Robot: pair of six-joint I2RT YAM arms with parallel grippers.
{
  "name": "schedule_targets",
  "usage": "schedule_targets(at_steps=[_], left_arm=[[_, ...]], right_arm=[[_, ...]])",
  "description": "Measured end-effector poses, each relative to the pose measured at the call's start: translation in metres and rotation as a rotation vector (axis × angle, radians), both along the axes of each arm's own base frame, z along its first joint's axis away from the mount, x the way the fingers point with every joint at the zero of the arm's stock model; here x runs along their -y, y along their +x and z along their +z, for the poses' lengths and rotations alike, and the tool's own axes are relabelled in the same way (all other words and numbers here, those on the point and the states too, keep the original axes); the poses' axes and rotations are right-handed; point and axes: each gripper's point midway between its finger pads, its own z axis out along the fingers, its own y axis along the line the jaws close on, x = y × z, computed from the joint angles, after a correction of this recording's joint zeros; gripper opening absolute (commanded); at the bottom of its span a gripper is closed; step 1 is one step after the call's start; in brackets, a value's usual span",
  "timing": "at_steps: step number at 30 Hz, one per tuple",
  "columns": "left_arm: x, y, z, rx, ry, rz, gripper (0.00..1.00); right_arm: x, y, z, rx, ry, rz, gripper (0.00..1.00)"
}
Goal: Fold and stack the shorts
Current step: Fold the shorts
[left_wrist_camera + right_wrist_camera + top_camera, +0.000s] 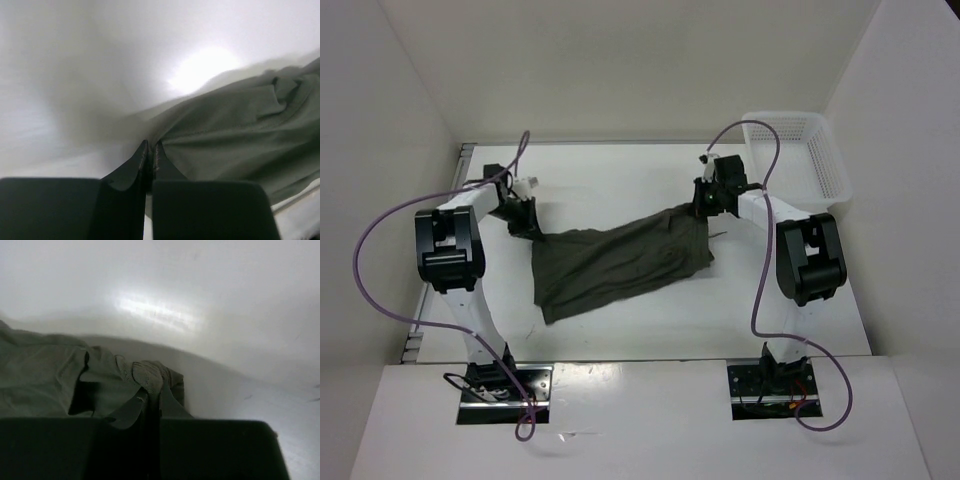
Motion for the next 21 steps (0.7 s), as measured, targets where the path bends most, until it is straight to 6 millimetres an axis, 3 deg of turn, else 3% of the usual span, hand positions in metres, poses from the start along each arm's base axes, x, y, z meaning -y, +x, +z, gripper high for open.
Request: schedule_targets(at_steps=[3, 5, 6, 7, 8, 10, 12, 13, 17, 21], left_arm=[[-0.034, 0.038, 0.018, 0.097, 0.023, 0.071, 0.00], [-0.049, 0.060, 0.033, 0.166, 0.038, 0.095, 0.00], [-0.052, 0.070, 0.041, 0.203, 0.046, 0.097, 0.00], [-0.054, 0.077, 0.047, 0.228, 0.052, 0.097, 0.01], [-0.055, 0.083, 0.050, 0.246, 0.057, 0.096, 0.06], [-0.053, 0.091, 0.052, 0.263, 0.071, 0.090, 0.41], [-0.053, 0.096, 0.047, 0.261, 0.083, 0.085, 0.60], [-0.052, 0.097, 0.043, 0.255, 0.088, 0.081, 0.63], [-0.053, 0.092, 0.036, 0.224, 0.088, 0.083, 0.70], [-0.067, 0.080, 0.055, 0.250, 0.096, 0.120, 0.70]], right_arm=[[0.001, 0.029, 0.021, 0.079, -0.002, -0.053, 0.00], [0.000, 0.036, 0.027, 0.102, 0.005, -0.070, 0.04], [-0.001, 0.037, 0.028, 0.106, 0.006, -0.075, 0.12], [-0.001, 0.037, 0.028, 0.106, 0.009, -0.081, 0.28], [-0.001, 0.037, 0.028, 0.102, 0.012, -0.091, 0.52], [0.002, 0.039, 0.027, 0.104, 0.000, -0.105, 1.00], [0.005, 0.042, 0.028, 0.121, -0.013, -0.107, 1.00], [0.006, 0.043, 0.029, 0.129, -0.020, -0.105, 1.00], [0.008, 0.049, 0.036, 0.165, -0.045, -0.085, 1.00], [0.011, 0.049, 0.057, 0.237, -0.100, -0.015, 0.92]])
